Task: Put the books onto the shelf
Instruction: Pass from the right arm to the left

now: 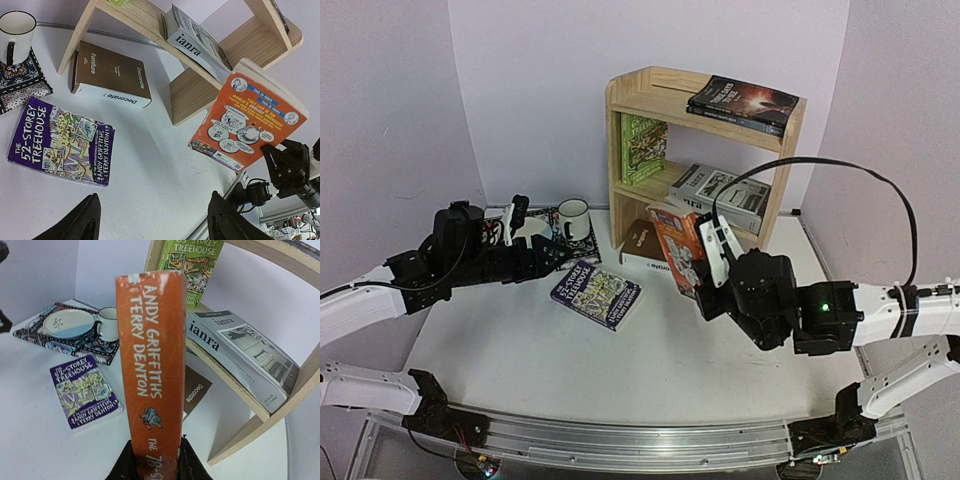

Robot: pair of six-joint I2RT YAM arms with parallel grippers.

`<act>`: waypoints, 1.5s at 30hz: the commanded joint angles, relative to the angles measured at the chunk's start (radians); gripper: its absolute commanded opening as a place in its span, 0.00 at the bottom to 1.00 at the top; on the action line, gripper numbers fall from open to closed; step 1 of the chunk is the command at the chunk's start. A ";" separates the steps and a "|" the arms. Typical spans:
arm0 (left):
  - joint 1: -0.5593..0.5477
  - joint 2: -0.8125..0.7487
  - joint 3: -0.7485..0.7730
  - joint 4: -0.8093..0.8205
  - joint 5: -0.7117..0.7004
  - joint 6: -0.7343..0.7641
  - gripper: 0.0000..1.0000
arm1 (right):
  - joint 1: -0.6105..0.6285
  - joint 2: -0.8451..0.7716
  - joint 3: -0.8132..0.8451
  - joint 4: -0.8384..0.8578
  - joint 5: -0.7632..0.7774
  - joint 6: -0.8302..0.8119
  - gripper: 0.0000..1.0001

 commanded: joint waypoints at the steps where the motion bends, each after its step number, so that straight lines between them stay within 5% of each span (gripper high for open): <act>1: -0.001 -0.020 -0.002 0.003 -0.017 0.023 0.74 | -0.030 0.069 0.127 0.203 0.000 0.063 0.00; 21: -0.001 -0.053 -0.006 0.003 -0.031 0.055 0.74 | -0.106 0.525 0.422 0.813 0.091 -0.084 0.00; 32: -0.002 -0.051 0.012 0.080 0.008 0.055 0.74 | -0.106 0.494 0.341 0.717 -0.002 -0.002 0.00; 45: -0.078 0.094 0.102 0.217 0.015 -0.002 0.74 | -0.105 0.459 0.363 0.384 -0.175 0.107 0.00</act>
